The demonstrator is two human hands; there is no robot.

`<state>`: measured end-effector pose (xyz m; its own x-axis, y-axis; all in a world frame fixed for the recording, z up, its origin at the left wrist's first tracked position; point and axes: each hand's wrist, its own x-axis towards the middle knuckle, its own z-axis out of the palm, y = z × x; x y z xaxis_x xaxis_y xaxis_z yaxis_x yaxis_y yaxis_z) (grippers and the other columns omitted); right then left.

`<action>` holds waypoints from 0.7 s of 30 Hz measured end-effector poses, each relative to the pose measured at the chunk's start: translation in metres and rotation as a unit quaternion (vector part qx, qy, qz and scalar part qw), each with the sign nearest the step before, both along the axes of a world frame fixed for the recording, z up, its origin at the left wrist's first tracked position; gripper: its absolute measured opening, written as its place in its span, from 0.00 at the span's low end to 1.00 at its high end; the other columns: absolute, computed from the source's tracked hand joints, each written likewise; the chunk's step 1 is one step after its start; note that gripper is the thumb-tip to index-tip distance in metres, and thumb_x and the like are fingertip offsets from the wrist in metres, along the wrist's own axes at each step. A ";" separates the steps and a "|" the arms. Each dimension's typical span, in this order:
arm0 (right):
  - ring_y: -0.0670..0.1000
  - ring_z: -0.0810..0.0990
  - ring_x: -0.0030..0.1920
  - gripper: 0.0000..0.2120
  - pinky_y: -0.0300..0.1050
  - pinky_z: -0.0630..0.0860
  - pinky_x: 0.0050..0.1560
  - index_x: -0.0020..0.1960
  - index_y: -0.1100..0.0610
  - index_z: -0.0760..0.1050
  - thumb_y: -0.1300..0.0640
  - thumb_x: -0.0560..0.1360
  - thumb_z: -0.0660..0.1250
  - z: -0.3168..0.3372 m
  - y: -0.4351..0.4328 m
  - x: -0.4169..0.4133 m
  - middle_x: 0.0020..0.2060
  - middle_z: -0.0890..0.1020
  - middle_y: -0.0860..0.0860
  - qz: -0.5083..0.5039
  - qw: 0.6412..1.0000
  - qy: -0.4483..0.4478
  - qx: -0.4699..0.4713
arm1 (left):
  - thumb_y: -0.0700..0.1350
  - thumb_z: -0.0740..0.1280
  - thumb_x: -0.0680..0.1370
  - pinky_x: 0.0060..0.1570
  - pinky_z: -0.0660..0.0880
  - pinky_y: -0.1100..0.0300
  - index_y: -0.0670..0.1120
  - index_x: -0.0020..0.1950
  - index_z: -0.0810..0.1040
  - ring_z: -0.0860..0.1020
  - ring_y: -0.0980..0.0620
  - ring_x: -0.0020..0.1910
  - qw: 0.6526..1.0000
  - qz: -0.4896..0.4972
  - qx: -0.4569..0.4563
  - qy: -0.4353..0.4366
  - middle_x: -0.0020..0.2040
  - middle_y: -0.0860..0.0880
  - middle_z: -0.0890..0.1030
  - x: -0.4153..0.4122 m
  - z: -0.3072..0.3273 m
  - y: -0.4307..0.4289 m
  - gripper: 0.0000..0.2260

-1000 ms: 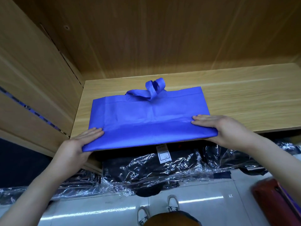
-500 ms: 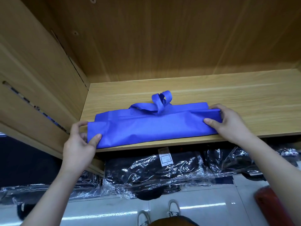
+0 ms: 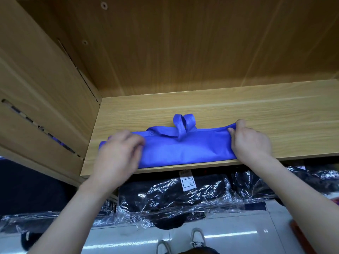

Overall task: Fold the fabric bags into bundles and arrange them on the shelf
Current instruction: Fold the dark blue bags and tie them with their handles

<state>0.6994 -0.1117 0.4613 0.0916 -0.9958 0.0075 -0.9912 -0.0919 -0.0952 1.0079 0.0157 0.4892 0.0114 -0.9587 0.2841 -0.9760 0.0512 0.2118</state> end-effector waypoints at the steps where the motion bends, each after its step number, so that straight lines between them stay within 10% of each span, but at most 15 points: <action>1: 0.63 0.80 0.46 0.11 0.50 0.65 0.38 0.49 0.56 0.57 0.49 0.84 0.47 0.000 -0.001 0.000 0.45 0.82 0.61 -0.001 1.000 0.001 0.002 | 0.49 0.61 0.75 0.44 0.77 0.52 0.51 0.50 0.81 0.76 0.46 0.48 0.996 -0.071 0.044 0.025 0.46 0.51 0.79 -0.014 0.003 -0.010 0.10; 8: 0.63 0.81 0.48 0.18 0.49 0.64 0.39 0.53 0.60 0.68 0.47 0.84 0.47 0.000 0.000 -0.001 0.46 0.83 0.61 -0.005 0.999 0.027 -0.026 | 0.45 0.59 0.79 0.69 0.65 0.48 0.56 0.79 0.49 0.65 0.42 0.71 0.981 -0.076 0.153 0.092 0.77 0.50 0.59 -0.036 -0.019 -0.103 0.32; 14: 0.65 0.80 0.49 0.21 0.49 0.65 0.42 0.54 0.61 0.74 0.47 0.84 0.49 -0.001 -0.005 -0.007 0.48 0.82 0.63 -0.069 0.997 -0.006 -0.028 | 0.58 0.60 0.78 0.71 0.62 0.55 0.54 0.72 0.71 0.65 0.51 0.73 0.976 -0.129 0.129 0.121 0.76 0.53 0.65 -0.036 -0.008 -0.062 0.23; 17: 0.64 0.79 0.54 0.22 0.50 0.67 0.46 0.58 0.59 0.76 0.47 0.84 0.48 0.001 -0.013 -0.006 0.54 0.81 0.62 -0.084 0.996 -0.006 0.018 | 0.73 0.42 0.71 0.74 0.56 0.51 0.61 0.77 0.59 0.56 0.52 0.77 0.967 -0.116 0.226 -0.025 0.79 0.56 0.56 -0.029 -0.019 -0.027 0.36; 21: 0.64 0.77 0.57 0.23 0.51 0.69 0.49 0.59 0.59 0.76 0.47 0.84 0.47 0.007 -0.022 -0.005 0.58 0.79 0.63 -0.092 0.994 -0.021 0.062 | 0.69 0.41 0.76 0.61 0.67 0.47 0.64 0.74 0.60 0.65 0.47 0.69 0.980 -0.058 0.169 -0.089 0.76 0.55 0.64 -0.016 -0.038 -0.024 0.28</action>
